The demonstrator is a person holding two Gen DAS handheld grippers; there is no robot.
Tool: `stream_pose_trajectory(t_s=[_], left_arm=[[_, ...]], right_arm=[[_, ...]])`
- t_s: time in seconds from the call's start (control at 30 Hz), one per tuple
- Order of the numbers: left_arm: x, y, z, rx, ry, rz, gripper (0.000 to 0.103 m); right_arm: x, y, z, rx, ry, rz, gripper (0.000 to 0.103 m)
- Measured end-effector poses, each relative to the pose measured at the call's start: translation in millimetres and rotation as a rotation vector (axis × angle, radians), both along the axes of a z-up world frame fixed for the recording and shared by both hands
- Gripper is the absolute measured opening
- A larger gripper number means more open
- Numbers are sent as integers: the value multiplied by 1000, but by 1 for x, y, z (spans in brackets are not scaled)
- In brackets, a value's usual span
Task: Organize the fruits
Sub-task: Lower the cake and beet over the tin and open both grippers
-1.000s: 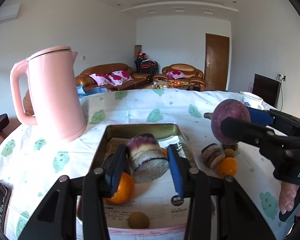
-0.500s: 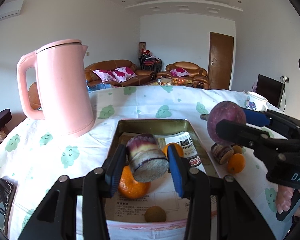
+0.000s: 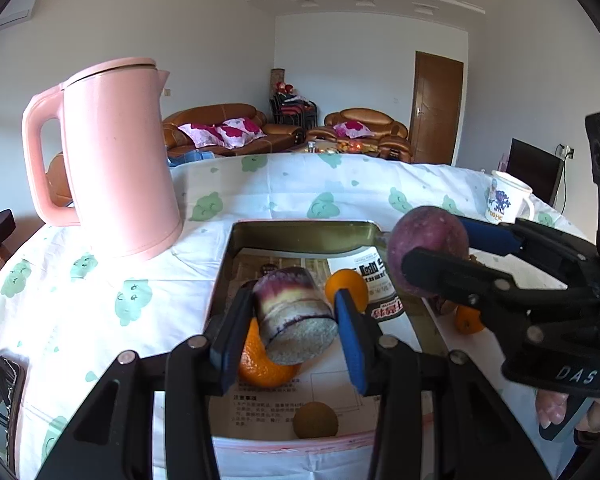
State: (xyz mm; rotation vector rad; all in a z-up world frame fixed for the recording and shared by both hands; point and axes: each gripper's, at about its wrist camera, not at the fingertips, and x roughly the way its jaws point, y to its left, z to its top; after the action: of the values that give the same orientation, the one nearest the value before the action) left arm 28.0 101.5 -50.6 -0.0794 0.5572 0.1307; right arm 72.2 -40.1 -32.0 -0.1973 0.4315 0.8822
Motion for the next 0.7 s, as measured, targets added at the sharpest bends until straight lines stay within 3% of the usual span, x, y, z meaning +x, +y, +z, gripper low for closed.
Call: stream_pose_trajectory(t_s=[0.7], left_arm=[[0, 6, -5, 20, 58, -45, 42]], right_arm=[[12, 16, -20, -45, 105, 31, 55]])
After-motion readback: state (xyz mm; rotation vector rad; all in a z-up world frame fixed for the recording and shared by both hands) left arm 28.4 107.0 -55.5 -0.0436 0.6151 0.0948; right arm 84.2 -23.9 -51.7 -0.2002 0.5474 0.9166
